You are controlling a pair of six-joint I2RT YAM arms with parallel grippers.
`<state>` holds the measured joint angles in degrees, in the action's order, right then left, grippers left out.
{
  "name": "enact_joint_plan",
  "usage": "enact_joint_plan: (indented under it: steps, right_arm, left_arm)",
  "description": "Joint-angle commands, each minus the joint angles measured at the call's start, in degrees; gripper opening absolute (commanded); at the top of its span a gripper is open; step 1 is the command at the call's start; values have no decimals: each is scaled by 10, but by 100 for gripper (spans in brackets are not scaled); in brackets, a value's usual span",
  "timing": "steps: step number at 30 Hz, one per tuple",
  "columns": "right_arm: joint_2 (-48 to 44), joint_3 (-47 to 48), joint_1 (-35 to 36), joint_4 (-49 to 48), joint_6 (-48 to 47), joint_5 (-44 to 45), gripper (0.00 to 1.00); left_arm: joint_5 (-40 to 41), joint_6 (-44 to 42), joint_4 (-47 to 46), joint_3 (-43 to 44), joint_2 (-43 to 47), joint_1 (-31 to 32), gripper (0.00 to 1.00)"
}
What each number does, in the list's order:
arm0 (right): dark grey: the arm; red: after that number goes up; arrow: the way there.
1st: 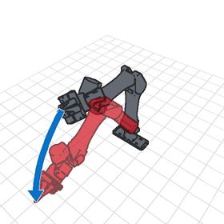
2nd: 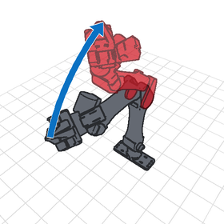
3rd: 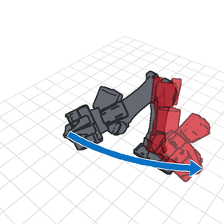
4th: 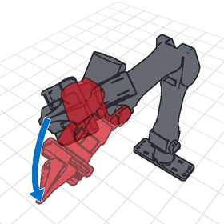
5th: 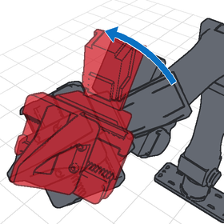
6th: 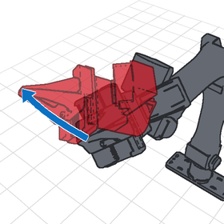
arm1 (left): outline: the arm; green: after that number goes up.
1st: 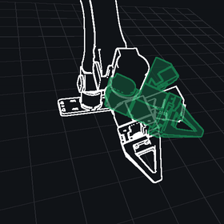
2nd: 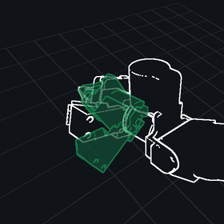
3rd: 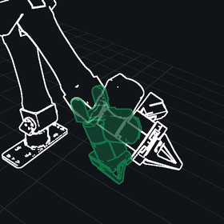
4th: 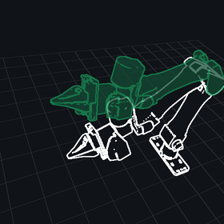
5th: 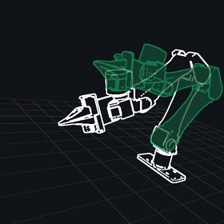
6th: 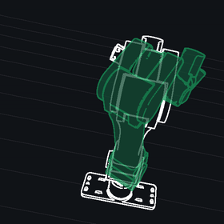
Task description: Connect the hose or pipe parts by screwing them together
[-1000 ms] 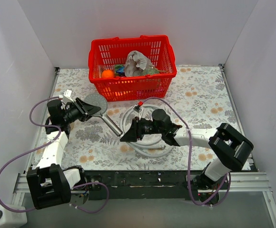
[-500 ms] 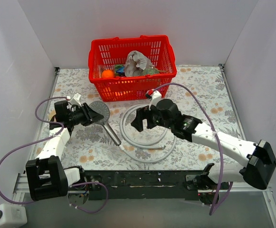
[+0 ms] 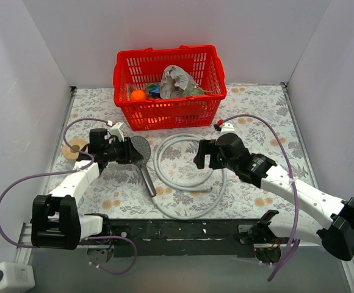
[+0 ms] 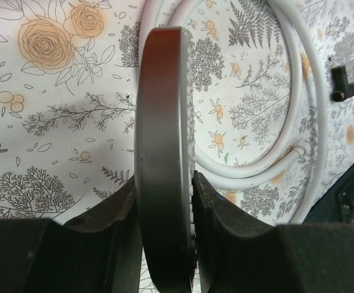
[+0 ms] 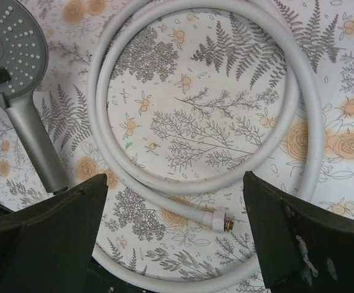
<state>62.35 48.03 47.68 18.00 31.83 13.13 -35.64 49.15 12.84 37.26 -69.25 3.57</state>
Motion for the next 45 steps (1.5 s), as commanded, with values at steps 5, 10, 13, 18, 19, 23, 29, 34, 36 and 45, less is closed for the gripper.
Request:
enact_joint_plan:
  steps: [5, 10, 13, 18, 19, 23, 29, 34, 36, 45]
  right_arm:
    - [-44, 7, -22, 25, 24, 16, 98]
    - [-54, 7, -27, 33, 19, 16, 98]
    - [-54, 4, -27, 34, 20, 16, 98]
    - [-58, 4, -29, 38, 24, 18, 98]
    - [-60, 4, -29, 38, 24, 18, 98]
    - [-61, 3, -30, 39, 23, 19, 98]
    - [-58, 7, -32, 41, 17, 20, 98]
    - [-58, 28, -44, 59, 9, 30, 98]
    - [-62, 25, -72, 56, 5, -9, 98]
    - [-64, 4, -159, 63, 6, -86, 98]
  left_arm:
    - [121, -115, -7, 4, -38, 25, 21]
    - [98, -84, -43, -40, -15, -7, 16]
    - [110, -58, -60, -44, -19, -25, 21]
    - [132, -25, -38, -13, -69, -86, 35]
    - [114, -9, -34, -8, -79, -112, 46]
    - [66, 4, -2, 22, -117, -142, 60]
    - [4, -6, 45, 48, -73, -143, 77]
    - [-69, -46, 115, 105, 9, -143, 89]
    - [-100, -102, 176, 131, 25, -143, 94]
    - [-115, -251, 311, 174, 101, -142, 93]
